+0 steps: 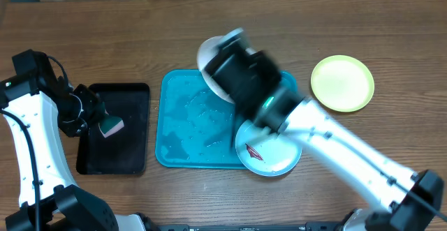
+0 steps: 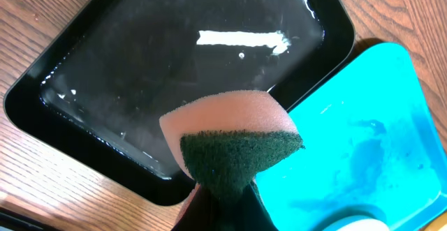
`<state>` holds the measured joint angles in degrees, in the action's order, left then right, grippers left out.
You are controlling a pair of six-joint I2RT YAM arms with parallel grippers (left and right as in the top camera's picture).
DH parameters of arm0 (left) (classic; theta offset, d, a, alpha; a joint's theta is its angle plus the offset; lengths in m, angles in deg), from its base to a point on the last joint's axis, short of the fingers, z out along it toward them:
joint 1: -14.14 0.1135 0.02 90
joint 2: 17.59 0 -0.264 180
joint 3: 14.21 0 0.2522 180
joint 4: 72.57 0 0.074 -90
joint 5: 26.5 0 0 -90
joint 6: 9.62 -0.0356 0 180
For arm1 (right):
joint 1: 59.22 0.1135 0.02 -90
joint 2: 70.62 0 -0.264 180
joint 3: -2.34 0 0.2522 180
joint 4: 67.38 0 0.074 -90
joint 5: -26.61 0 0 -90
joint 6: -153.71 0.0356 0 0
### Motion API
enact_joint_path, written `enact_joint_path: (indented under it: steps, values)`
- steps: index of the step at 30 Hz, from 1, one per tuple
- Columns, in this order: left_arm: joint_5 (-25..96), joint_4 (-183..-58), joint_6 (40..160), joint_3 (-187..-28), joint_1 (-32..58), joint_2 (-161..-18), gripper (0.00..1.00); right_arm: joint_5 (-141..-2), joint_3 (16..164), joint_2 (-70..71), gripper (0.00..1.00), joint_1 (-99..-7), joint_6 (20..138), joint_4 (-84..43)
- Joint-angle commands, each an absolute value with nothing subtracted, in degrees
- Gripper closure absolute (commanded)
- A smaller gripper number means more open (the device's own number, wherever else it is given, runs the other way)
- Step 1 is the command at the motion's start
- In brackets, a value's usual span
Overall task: Clean dirty plates on tray and stack at the side
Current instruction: 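Lift the white plate with the right gripper and stack it on yellow plate, then reach the right gripper to the light-blue plate and drag it to tray center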
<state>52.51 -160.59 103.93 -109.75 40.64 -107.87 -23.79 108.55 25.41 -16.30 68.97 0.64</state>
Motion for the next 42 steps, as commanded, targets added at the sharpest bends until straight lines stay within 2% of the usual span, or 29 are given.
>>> enact_joint_path:
  steps: [1,4,10,13,16,22,26,28,29,31,32,38,42]
  values:
    - [52.05,-160.61,102.62,-109.44,40.75,-108.24,0.96,-49.63,109.07,24.43,0.96,-28.28,88.92,1.82]
    - [52.05,-160.66,102.55,-109.44,40.75,-108.22,0.96,-54.68,109.05,24.38,0.96,-40.52,91.32,4.45]
    - [51.99,-160.46,102.22,-109.44,40.73,-108.22,0.96,-54.59,105.99,24.86,0.96,-62.90,92.20,8.99]
    - [51.84,-160.18,102.22,-109.44,40.73,-108.22,0.96,-55.05,102.69,24.86,0.96,-71.43,92.22,8.82]
    - [51.84,-159.65,102.22,-109.44,40.73,-108.24,0.96,-61.76,98.41,24.86,0.96,-77.26,92.22,6.28]
    - [51.86,-159.37,102.22,-109.44,40.75,-108.22,0.96,-64.97,90.38,24.91,0.96,-79.17,92.00,-1.15]
    - [51.86,-159.35,102.20,-109.44,40.73,-108.22,0.96,-64.99,86.23,25.08,0.89,-78.38,92.02,-5.34]
    - [51.86,-159.35,102.22,-109.44,40.75,-108.24,0.96,-65.01,84.92,25.35,0.82,-78.18,92.02,-6.53]
    - [51.86,-159.32,102.22,-109.44,40.73,-108.22,0.96,-65.01,84.57,25.56,0.76,-78.14,92.02,-6.68]
    - [51.84,-159.28,102.22,-109.44,40.73,-108.22,0.95,-65.36,84.53,25.94,0.55,-78.05,92.00,-6.37]
    - [51.84,-159.28,102.22,-109.44,40.73,-108.24,0.96,-66.61,84.53,25.96,0.48,-78.01,91.76,-6.20]
    - [51.84,-159.11,102.22,-109.44,40.73,-108.22,0.96,-90.89,84.53,25.94,0.43,-75.06,78.06,-4.67]
    - [51.84,-159.15,102.20,-109.44,40.73,-108.22,0.96,-93.67,84.64,25.04,0.44,-69.66,75.24,0.69]
